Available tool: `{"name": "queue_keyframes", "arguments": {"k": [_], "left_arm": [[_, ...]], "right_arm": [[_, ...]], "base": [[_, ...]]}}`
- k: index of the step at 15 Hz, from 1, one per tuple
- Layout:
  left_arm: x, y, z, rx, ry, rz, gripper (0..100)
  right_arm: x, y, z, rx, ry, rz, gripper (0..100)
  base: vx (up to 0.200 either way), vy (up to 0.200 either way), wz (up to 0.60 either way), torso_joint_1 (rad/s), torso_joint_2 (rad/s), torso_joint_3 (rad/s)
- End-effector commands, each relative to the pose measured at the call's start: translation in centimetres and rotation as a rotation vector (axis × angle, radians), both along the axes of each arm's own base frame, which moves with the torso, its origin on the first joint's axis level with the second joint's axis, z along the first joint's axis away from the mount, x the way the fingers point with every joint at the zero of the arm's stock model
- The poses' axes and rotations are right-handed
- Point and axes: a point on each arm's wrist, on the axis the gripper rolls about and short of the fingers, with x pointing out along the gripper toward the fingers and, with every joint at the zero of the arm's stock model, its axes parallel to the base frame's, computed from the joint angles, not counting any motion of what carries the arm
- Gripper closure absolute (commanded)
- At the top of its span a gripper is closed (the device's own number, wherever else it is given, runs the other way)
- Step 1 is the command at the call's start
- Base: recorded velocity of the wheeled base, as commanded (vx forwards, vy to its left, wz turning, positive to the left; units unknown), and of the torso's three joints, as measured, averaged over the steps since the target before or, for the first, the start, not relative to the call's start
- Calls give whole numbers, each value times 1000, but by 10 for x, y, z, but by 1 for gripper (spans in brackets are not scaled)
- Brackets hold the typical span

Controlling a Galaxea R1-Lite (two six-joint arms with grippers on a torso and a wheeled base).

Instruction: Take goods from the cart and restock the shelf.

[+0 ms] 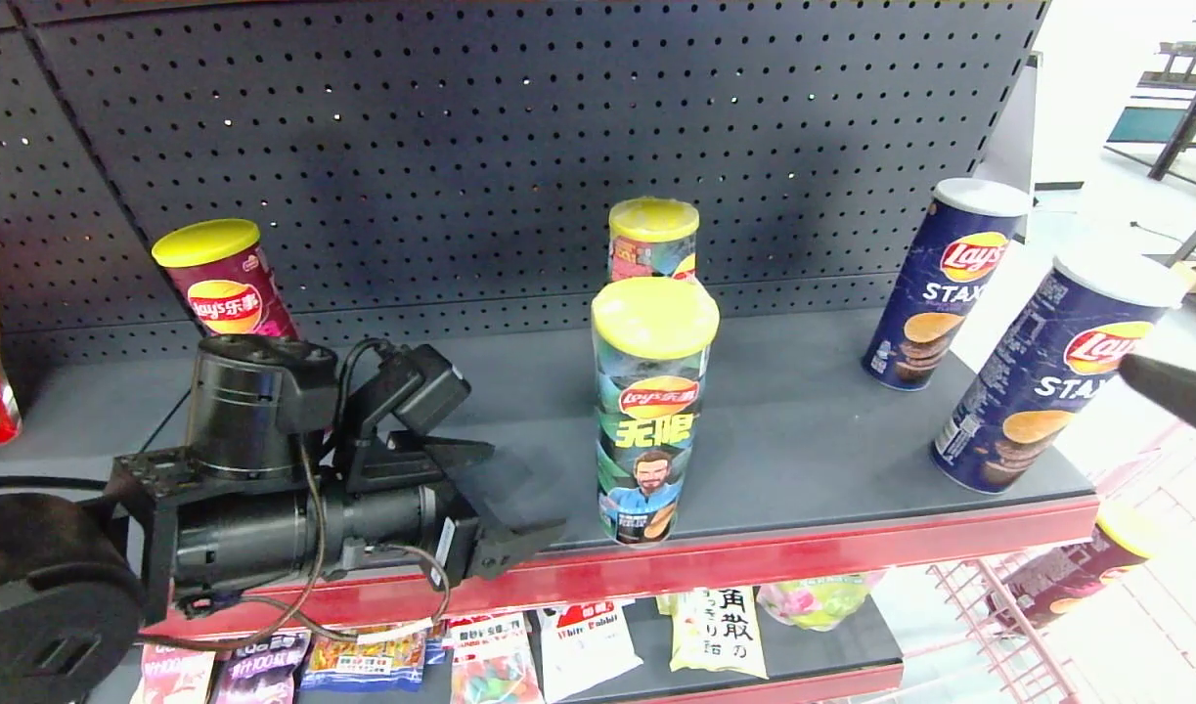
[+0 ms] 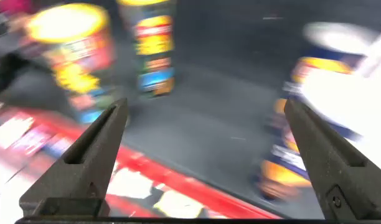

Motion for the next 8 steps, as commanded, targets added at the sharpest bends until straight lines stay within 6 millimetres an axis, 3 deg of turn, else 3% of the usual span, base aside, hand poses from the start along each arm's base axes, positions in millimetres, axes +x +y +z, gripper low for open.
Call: {"name": "queue_keyframes", "arguments": {"k": [1, 8], "left_arm": [[16, -9, -6, 17, 10, 15, 0], [32, -19, -14, 30, 20, 21, 0]], "right_arm": [[-14, -23, 2, 63, -47, -203, 0], [-26, -33, -19, 82, -26, -315, 0]], "base": [[0, 0, 0, 0, 0, 0], [0, 0, 0, 0, 0, 0]]}}
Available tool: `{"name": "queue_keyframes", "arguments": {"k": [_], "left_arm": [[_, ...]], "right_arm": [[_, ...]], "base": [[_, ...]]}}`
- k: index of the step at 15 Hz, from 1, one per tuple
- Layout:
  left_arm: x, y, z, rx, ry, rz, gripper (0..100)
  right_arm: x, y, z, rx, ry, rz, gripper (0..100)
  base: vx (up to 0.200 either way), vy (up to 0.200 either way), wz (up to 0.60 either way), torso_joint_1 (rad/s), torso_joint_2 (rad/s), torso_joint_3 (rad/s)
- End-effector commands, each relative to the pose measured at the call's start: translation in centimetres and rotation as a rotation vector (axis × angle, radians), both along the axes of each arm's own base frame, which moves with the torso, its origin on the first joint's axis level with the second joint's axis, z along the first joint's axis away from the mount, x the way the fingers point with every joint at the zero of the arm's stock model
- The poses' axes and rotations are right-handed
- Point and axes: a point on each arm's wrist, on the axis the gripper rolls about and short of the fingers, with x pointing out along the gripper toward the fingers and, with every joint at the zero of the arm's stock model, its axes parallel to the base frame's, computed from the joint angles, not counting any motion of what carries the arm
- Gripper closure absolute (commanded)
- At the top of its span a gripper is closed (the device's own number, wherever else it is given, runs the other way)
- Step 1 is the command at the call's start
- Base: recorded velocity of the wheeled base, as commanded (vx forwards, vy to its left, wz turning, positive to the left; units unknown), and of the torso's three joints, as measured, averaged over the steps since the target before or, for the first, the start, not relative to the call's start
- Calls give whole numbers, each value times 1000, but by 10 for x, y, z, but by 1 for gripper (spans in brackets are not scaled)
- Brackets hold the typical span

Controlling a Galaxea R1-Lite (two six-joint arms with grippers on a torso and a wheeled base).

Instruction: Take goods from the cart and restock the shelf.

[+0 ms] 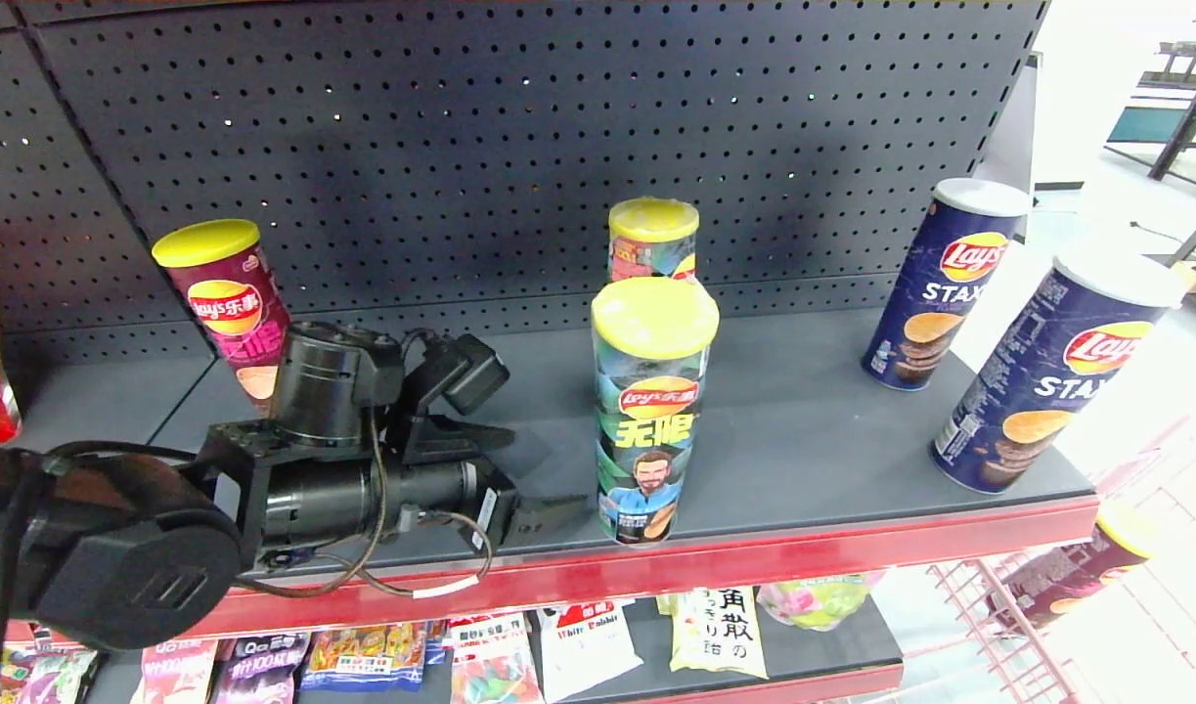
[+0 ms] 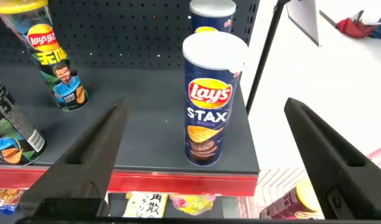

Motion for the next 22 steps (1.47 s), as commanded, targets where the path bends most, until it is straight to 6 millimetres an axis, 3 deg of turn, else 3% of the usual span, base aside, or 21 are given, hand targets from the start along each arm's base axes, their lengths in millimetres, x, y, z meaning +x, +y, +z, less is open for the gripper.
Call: {"name": "queue_keyframes", "arguments": {"k": [1, 22], "left_arm": [[5, -3, -5, 6, 11, -1, 0], [22, -20, -5, -4, -6, -19, 0]], "right_arm": [[-3, -1, -1, 0, -5, -5, 0], [-7, -1, -7, -1, -1, -5, 0]], "base": [[0, 0, 0, 0, 0, 0], [0, 0, 0, 0, 0, 0]]}}
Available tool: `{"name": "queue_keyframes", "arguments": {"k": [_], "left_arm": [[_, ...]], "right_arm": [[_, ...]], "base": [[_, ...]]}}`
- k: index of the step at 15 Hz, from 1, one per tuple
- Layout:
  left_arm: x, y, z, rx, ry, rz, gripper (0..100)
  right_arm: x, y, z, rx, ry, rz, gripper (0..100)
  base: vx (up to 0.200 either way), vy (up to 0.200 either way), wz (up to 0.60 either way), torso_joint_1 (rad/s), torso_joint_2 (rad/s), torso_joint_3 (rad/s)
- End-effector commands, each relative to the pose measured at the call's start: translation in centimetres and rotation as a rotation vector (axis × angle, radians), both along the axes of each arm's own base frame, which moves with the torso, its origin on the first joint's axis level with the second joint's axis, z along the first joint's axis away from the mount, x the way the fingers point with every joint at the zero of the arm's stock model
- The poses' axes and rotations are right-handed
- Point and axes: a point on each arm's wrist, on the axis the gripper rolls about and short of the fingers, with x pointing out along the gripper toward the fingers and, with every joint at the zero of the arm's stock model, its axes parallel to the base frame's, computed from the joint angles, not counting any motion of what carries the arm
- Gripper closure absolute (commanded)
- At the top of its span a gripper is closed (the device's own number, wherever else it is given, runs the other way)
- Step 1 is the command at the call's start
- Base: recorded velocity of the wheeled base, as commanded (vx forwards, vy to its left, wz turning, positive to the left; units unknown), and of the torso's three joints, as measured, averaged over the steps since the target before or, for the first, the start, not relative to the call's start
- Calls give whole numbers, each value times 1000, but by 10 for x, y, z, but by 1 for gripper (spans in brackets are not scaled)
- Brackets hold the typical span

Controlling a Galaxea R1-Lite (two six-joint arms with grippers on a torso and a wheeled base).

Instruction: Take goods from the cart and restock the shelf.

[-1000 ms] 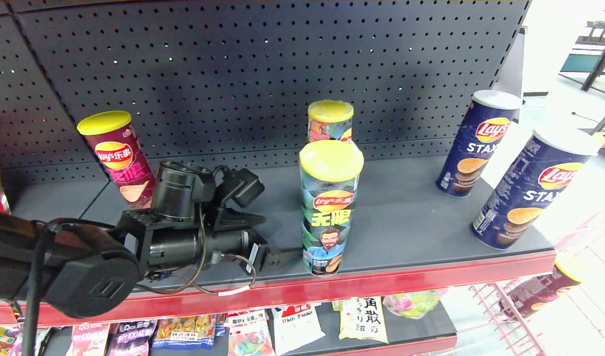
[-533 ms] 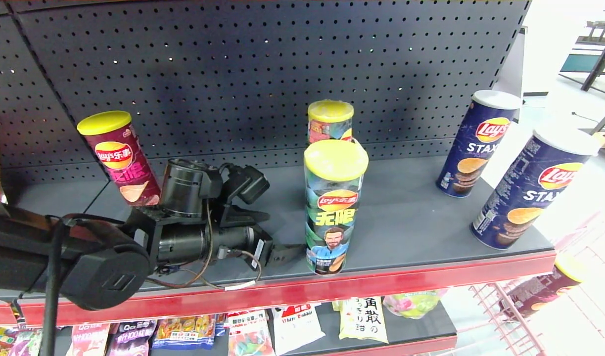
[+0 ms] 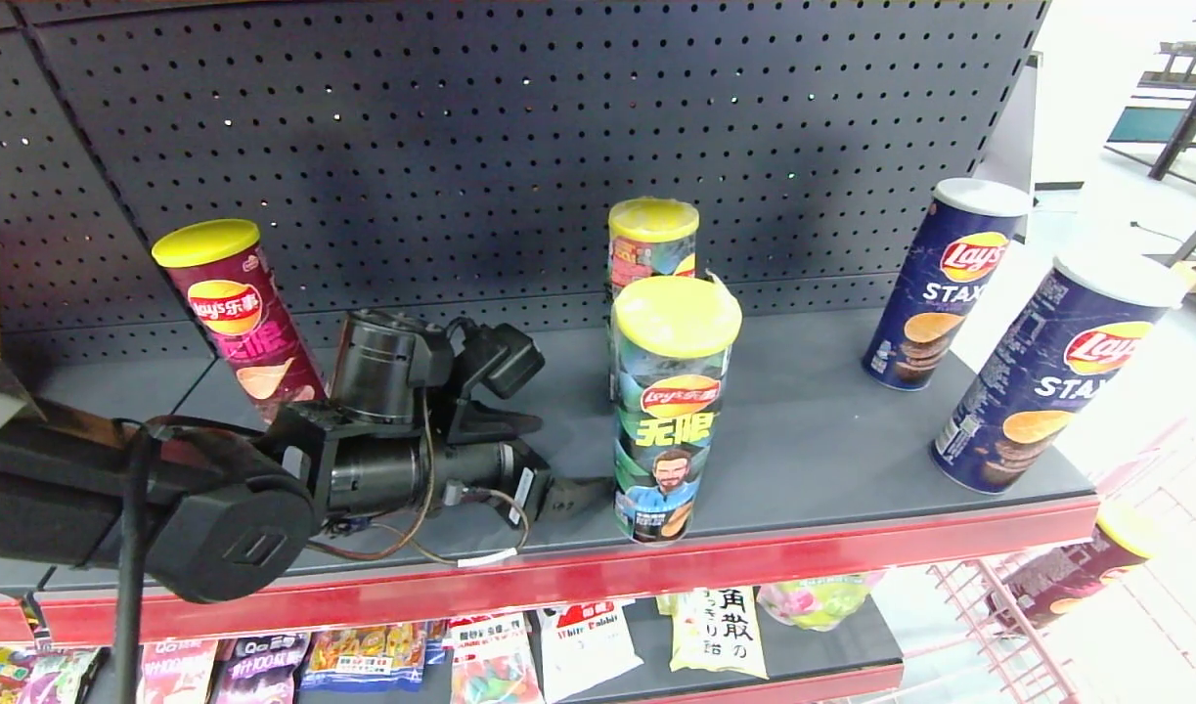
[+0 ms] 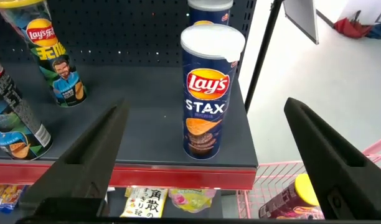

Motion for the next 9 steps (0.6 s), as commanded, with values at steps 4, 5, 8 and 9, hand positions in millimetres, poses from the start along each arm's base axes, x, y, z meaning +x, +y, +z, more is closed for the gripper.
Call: {"name": "queue_keyframes", "arguments": {"k": [4, 5, 8, 9], "left_arm": [[0, 9, 3, 1, -8, 32, 0], [-6, 36, 27, -25, -73, 111, 0], [-71, 101, 62, -46, -183, 251, 0], [-108, 125, 62, -37, -182, 313, 0]], "right_arm": [[1, 0, 0, -1, 4, 2, 0], [-1, 0, -12, -7, 36, 3, 0], [-23, -4, -33, -26, 76, 4, 0], [-33, -5, -39, -44, 111, 4, 0]], "base": [[0, 0, 0, 0, 0, 0], [0, 0, 0, 0, 0, 0], [0, 0, 0, 0, 0, 0], [0, 0, 0, 0, 0, 0]]}}
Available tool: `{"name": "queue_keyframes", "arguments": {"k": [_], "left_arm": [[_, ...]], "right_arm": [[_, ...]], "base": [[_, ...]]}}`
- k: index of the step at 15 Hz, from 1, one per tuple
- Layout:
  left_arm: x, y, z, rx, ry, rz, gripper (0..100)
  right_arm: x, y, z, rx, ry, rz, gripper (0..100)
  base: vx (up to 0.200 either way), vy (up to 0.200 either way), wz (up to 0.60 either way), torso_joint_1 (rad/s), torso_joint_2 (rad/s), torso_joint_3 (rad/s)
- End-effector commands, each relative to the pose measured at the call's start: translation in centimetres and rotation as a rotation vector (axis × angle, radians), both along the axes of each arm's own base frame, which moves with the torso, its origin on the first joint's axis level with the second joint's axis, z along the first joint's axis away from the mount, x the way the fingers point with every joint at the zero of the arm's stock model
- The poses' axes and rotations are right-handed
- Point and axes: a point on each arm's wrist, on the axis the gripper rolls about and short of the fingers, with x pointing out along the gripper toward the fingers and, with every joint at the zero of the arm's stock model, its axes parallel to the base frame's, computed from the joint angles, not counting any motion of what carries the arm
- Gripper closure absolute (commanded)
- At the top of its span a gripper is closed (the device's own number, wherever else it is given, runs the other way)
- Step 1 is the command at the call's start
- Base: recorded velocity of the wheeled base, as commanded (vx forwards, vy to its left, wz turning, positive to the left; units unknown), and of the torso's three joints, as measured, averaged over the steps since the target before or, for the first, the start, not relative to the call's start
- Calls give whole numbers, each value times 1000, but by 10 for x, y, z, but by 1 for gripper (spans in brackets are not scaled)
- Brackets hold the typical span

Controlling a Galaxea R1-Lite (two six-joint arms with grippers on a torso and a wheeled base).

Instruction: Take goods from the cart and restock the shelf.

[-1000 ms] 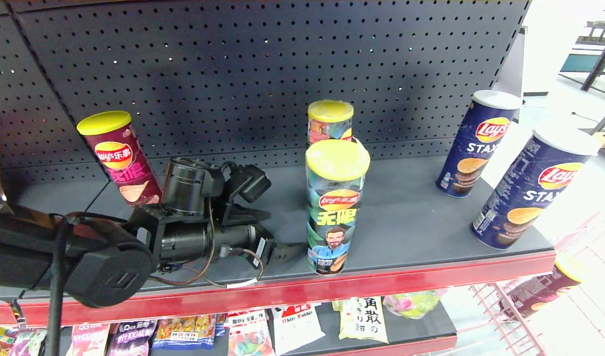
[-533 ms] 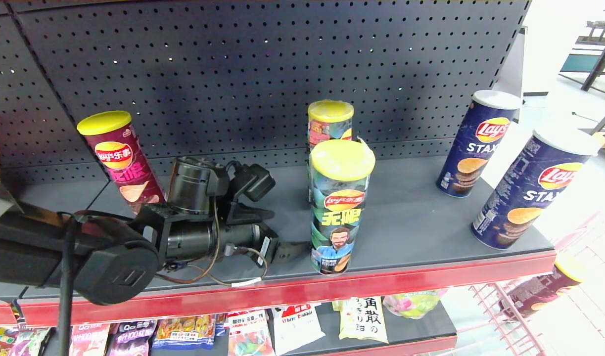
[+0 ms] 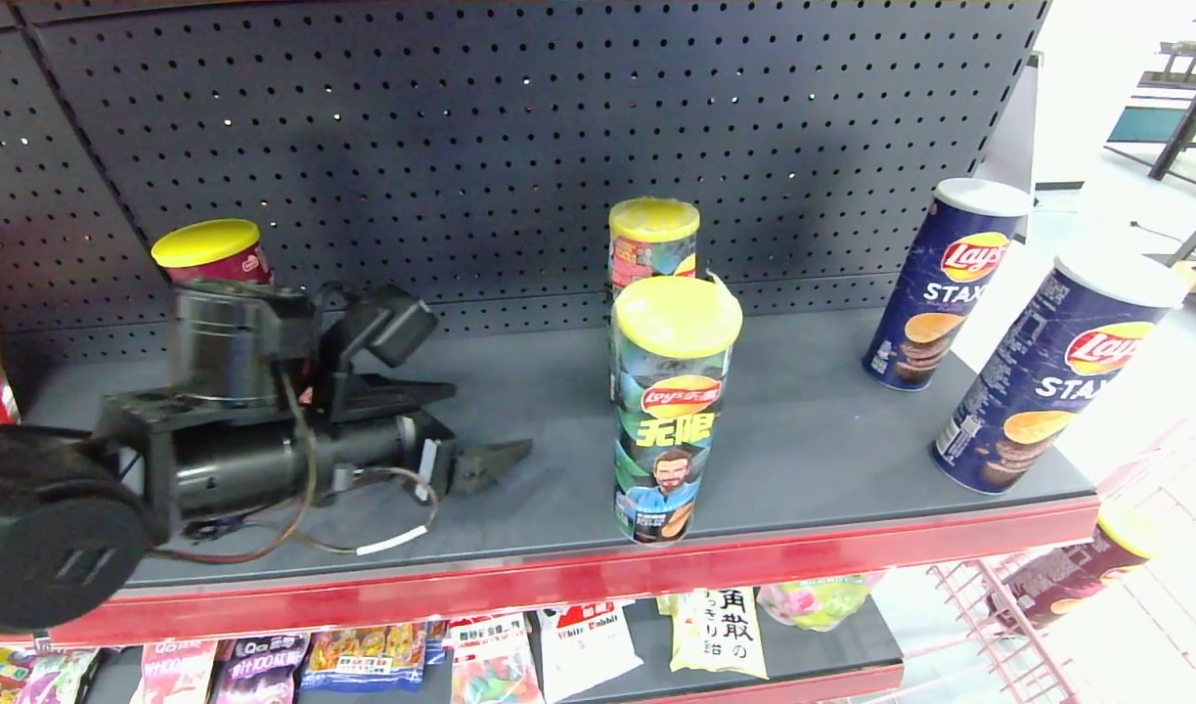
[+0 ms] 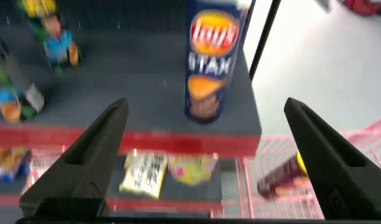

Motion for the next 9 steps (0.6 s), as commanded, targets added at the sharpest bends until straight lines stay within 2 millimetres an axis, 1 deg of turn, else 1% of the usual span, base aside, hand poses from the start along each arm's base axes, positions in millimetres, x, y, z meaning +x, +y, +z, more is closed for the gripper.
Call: {"name": "queue_keyframes", "arguments": {"k": [1, 2, 3, 4, 5, 8, 9], "left_arm": [[-110, 81, 21, -12, -82, 205, 0], [-168, 101, 10, 3, -31, 287, 0], [-208, 109, 4, 8, 24, 322, 0], [-237, 112, -2, 5, 69, 332, 0], [-262, 115, -11, -17, 96, 344, 0], [-283, 118, -27, -51, 36, 367, 0], [-293, 120, -39, -36, 15, 415, 0]], "right_arm": [[-27, -4, -11, -18, 2, -1, 0], [-43, -7, -20, -39, 33, -6, 0], [-51, -8, -25, -44, 57, -12, 0], [-56, -9, -28, -50, 82, -42, 0], [-58, -9, -29, -53, 93, -81, 0], [-57, -9, -29, -56, 99, -147, 0], [-60, -8, -37, -54, 104, -153, 0]], "base": [[0, 0, 0, 0, 0, 0], [0, 0, 0, 0, 0, 0], [0, 0, 0, 0, 0, 0], [0, 0, 0, 0, 0, 0], [0, 0, 0, 0, 0, 0], [0, 0, 0, 0, 0, 0], [0, 0, 0, 0, 0, 0]]}}
